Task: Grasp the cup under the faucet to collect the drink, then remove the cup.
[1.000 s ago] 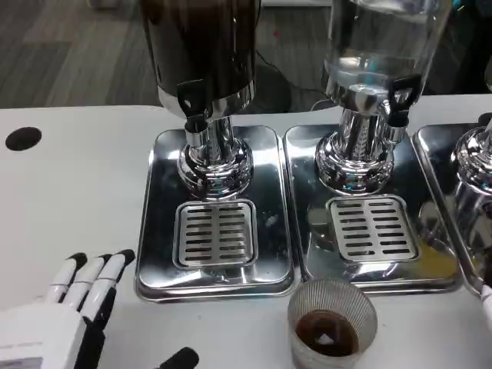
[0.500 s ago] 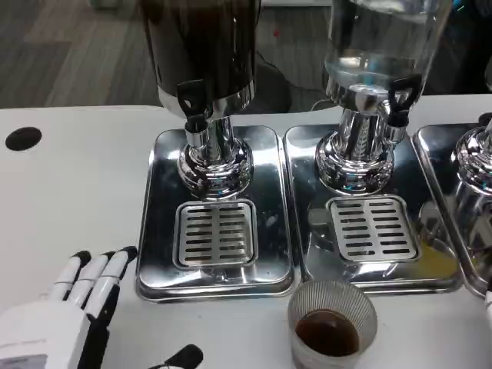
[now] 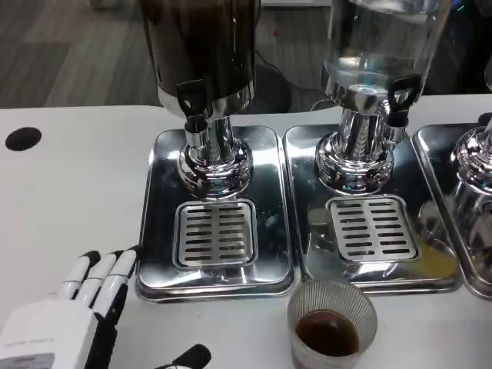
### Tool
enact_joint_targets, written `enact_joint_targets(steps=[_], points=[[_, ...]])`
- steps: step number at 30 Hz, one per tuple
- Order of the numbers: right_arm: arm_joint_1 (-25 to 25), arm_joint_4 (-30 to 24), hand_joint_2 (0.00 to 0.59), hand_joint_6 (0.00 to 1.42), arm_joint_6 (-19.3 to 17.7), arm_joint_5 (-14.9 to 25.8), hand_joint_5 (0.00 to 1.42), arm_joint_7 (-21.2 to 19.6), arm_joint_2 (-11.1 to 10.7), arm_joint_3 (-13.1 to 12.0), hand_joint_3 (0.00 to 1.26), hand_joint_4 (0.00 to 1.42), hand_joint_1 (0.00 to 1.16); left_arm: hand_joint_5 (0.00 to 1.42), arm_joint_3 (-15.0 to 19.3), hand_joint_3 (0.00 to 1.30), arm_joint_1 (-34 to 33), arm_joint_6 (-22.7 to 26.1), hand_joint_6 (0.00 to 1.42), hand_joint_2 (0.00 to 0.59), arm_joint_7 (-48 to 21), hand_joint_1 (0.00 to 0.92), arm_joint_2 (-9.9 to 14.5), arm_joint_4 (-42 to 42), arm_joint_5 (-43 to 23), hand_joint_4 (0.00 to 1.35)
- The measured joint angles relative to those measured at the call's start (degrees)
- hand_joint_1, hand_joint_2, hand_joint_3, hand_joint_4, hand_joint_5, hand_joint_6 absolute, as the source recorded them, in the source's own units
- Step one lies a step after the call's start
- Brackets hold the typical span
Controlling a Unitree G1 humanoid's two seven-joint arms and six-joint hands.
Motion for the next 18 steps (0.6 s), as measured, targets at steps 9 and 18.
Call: enact_joint_targets(steps=[9,18], points=[[0.7,-0.4,0.586,0.00,-0.4,1.1,0.00,0.0,-0.7,0.0,0.10,0.00,0.54,0.06,0.0,0.11,0.0,0.0,0.33,0.110,0.0,0.000,0.0,-0.1,-0.1,0.00],[1.5,-0.9,0.581,0.00,-0.6,1.5,0.00,0.0,-1.0,0.1,0.10,0.00,0.55,0.06,0.2,0.11,0.2,0.0,0.33,0.110,0.0,0.000,0.0,-0.2,-0.2,0.00]])
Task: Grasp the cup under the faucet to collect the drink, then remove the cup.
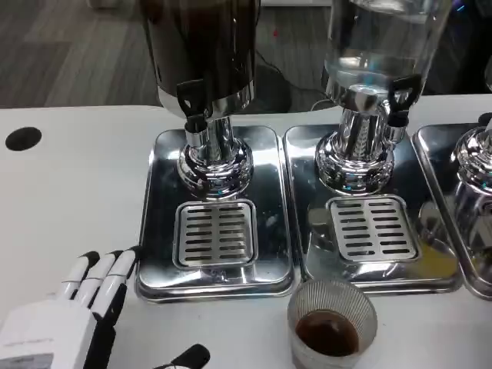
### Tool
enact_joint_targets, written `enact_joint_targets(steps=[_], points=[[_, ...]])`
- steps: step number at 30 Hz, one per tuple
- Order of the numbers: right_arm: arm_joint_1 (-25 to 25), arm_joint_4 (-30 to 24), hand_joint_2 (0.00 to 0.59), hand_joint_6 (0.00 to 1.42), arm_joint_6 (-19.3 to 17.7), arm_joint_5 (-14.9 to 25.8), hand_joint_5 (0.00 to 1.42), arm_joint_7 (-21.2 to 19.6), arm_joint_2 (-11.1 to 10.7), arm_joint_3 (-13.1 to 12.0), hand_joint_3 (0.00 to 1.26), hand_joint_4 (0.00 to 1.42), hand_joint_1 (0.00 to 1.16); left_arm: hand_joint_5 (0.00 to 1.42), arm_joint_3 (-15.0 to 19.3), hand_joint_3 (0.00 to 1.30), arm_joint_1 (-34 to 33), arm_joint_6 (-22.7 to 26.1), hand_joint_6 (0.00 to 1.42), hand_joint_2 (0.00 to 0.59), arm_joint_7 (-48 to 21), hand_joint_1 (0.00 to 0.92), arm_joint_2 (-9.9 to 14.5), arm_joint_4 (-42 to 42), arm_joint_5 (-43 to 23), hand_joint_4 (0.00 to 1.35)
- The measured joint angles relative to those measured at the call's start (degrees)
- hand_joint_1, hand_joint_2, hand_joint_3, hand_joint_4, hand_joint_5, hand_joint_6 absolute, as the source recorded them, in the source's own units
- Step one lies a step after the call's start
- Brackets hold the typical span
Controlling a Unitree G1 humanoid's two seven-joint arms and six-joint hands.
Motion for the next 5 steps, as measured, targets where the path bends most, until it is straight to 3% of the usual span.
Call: enact_joint_targets(steps=[5], points=[[0.2,-0.2,0.580,0.00,0.0,0.2,0.00,0.0,0.0,0.0,0.10,0.00,0.56,0.06,0.0,0.11,0.0,0.0,0.33,0.109,0.0,0.000,0.0,0.0,0.0,0.01]])
